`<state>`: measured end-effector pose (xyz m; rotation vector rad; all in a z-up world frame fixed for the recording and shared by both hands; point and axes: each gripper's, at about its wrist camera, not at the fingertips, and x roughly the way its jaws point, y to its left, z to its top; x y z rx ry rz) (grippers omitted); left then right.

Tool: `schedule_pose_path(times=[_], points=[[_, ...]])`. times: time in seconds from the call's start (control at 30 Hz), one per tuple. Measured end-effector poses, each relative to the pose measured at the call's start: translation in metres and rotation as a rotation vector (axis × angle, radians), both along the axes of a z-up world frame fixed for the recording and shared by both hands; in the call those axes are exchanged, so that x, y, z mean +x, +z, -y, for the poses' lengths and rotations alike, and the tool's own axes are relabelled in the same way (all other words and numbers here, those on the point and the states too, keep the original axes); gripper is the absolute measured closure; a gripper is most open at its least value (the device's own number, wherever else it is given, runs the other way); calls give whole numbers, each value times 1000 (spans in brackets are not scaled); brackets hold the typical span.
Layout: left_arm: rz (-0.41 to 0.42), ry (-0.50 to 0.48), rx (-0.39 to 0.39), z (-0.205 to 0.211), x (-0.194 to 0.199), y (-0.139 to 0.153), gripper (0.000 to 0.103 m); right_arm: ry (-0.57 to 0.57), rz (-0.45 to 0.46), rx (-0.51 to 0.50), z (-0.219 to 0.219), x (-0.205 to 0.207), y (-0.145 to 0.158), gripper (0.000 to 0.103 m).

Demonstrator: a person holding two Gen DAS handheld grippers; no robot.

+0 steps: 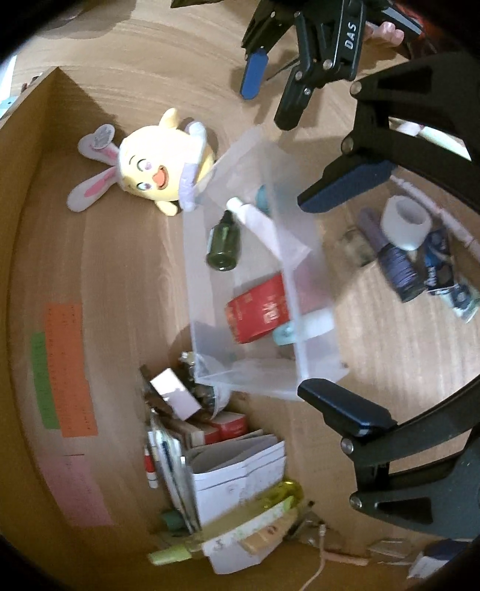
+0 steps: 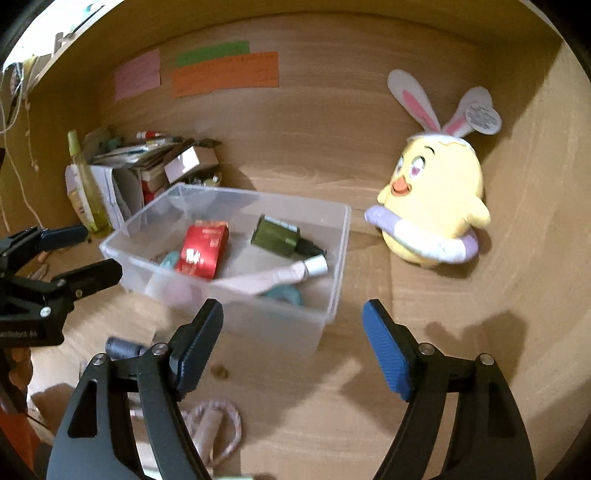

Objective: Organize objects
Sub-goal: 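Withdraw both grippers from the bin toward the items on the table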

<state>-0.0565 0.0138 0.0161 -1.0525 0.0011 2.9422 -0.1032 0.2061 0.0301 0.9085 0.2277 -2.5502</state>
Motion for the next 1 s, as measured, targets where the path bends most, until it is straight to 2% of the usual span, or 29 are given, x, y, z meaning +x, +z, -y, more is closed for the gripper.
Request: schedule_pose_path(times=[0.13,0.63,0.67,0.73,0.8,0.9,0.97,1.0], points=[[11,-3,5,-8,13,-8,11,3,45,-21,-10,14,-8,28],[47,-30,56,-34,48,-31,12,15,83,-26,-24,57,-26,28],[50,-37,61,-36,50,-34,13,22,86,-30,-23,59,-27,28],[68,-49,70,-39,53,-38,28,34,98,-41,-21,63,-30,28],[83,-67,72,-43,55,-41,31,50,116,-55,-19,66,-34,29],[82,-70,55,-48,58,-45,31,73,134,-62,-14,70,-39,38],[86,-71,57,-50,59,-47,31,91,147,-54,-10,71,-43,51],[89,-70,58,-50,58,-49,32,97,152,-52,-9,72,-45,53]])
